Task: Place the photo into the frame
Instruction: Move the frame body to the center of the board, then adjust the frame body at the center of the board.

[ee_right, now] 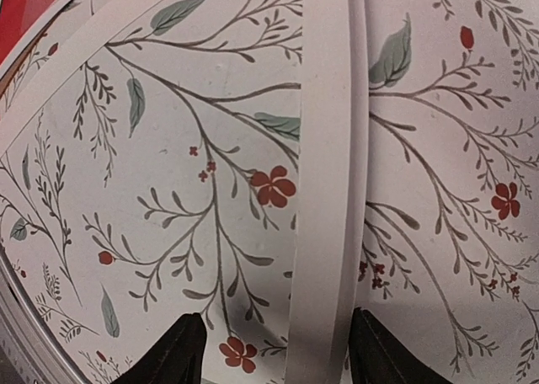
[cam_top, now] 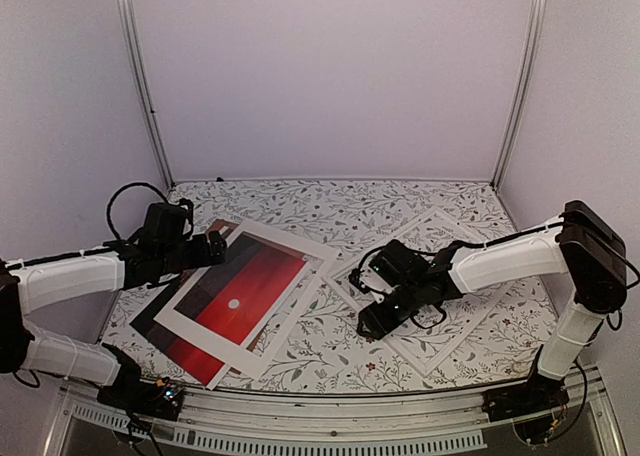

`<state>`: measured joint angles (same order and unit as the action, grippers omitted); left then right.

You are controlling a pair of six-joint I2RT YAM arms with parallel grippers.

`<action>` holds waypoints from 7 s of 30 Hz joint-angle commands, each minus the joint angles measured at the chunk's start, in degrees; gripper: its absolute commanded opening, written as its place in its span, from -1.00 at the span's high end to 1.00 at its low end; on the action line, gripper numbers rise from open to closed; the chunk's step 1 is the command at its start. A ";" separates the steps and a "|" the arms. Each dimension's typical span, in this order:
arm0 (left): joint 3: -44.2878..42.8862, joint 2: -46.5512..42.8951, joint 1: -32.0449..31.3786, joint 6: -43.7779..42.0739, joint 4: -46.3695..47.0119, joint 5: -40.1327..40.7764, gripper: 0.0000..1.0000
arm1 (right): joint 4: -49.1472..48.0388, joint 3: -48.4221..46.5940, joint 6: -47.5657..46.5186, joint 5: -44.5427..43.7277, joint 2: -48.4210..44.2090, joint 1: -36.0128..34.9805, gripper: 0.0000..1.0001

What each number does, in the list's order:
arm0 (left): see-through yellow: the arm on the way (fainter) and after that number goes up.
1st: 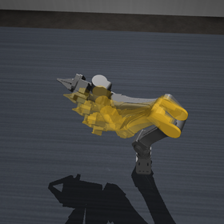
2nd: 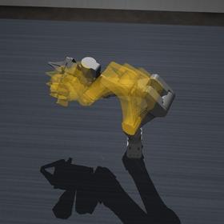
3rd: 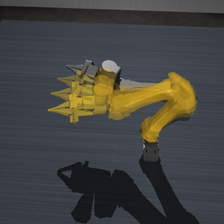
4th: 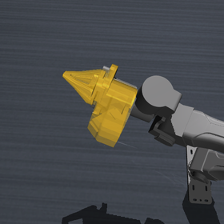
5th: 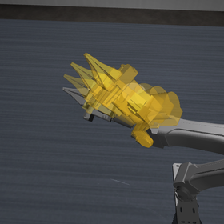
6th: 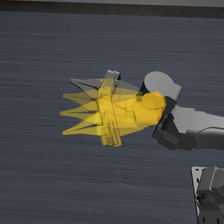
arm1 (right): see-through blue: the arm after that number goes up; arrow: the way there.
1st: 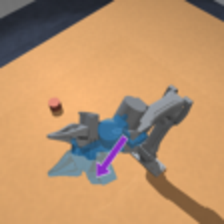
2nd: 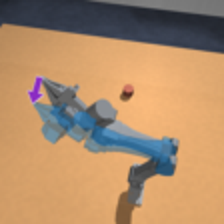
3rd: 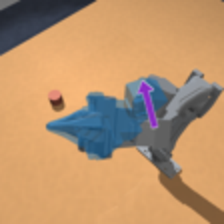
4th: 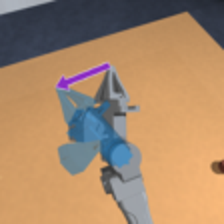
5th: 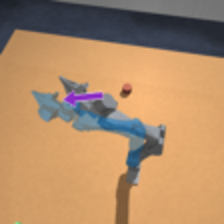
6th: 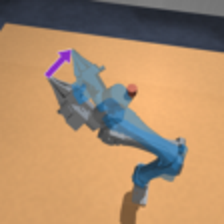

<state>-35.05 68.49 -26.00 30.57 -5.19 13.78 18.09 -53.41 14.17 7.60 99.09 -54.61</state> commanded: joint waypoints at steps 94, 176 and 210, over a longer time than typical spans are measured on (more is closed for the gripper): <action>11.85 8.44 10.86 19.53 18.63 -16.49 -0.96 | -1.56 -55.87 -3.54 7.75 36.56 22.86 -0.71; 17.29 9.52 15.47 34.80 25.28 -34.53 -0.98 | 4.61 -59.58 8.87 21.72 44.00 21.48 -0.47; 14.79 0.31 20.30 18.55 10.95 -28.31 -0.98 | 1.68 -37.09 0.31 7.04 21.42 26.57 -0.58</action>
<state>-19.03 69.89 -6.20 52.88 7.84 -16.67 19.29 -94.63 17.76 19.99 127.35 -30.35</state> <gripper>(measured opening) 0.995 0.785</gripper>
